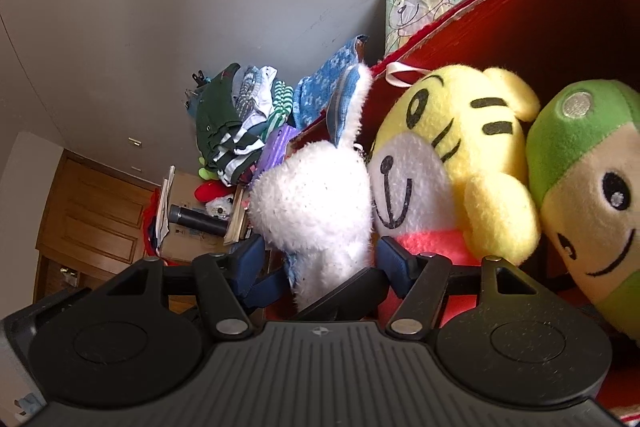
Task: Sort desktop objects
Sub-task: 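Lower the held bunny with both tools into the box beside the tiger toy, then open both tools and lift them out of the box, then move both open tools toward the second white bunny on the bed, then close both tools on the second white bunny with a blue bow, then lift the second bunny with both tools and carry it over the box, then lower the second bunny with both tools into the box beside the tiger toy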
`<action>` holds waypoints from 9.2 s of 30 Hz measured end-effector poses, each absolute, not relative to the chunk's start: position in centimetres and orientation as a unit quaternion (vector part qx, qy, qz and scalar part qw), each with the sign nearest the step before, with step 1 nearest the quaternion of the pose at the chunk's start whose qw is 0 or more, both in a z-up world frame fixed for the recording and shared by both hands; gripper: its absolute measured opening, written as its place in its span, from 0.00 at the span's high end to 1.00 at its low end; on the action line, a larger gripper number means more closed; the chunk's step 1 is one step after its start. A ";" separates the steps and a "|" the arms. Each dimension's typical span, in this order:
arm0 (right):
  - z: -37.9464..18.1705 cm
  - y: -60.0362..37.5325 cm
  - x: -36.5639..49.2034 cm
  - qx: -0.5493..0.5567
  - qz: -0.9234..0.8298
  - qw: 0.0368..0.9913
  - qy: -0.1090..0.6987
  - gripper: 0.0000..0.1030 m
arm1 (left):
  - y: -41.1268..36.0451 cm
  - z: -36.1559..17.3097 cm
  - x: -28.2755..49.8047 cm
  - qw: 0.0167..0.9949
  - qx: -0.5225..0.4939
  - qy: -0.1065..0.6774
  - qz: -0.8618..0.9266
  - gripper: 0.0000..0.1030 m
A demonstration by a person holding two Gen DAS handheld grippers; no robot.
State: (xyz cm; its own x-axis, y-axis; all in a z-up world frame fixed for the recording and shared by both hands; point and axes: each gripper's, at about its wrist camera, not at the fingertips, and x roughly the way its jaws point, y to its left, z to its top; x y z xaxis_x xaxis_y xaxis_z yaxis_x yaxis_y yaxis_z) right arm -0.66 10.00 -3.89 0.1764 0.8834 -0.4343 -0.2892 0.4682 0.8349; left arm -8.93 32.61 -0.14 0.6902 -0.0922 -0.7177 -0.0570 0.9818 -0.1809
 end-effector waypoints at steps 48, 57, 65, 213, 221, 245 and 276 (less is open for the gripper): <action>-4.1 9.6 -0.8 0.277 0.422 0.731 0.459 0.50 | 31.0 -2.0 -8.2 0.889 -0.086 0.447 0.049 0.03; -2.7 8.5 -2.8 0.262 0.419 0.752 0.437 0.49 | 30.8 -0.7 -9.8 0.888 -0.081 0.446 0.076 0.03; -2.1 6.4 -4.6 0.246 0.417 0.773 0.410 0.49 | 29.7 1.3 -11.3 0.889 -0.058 0.439 0.117 0.03; -5.7 -20.1 -0.6 0.220 0.309 0.802 0.462 0.52 | -0.4 -2.2 -4.5 0.880 -0.065 0.437 -0.176 0.39; -1.9 -15.9 -1.1 0.248 0.357 0.811 0.392 0.52 | 4.8 2.8 -6.6 0.914 -0.051 0.373 -0.153 0.39; -1.7 -0.1 -1.1 0.217 0.403 0.805 0.376 0.52 | 20.7 3.3 -8.5 0.927 -0.059 0.359 -0.089 0.38; -0.9 3.0 -1.5 0.163 0.401 0.832 0.346 0.30 | 26.9 0.2 -7.3 0.892 -0.150 0.395 -0.162 0.25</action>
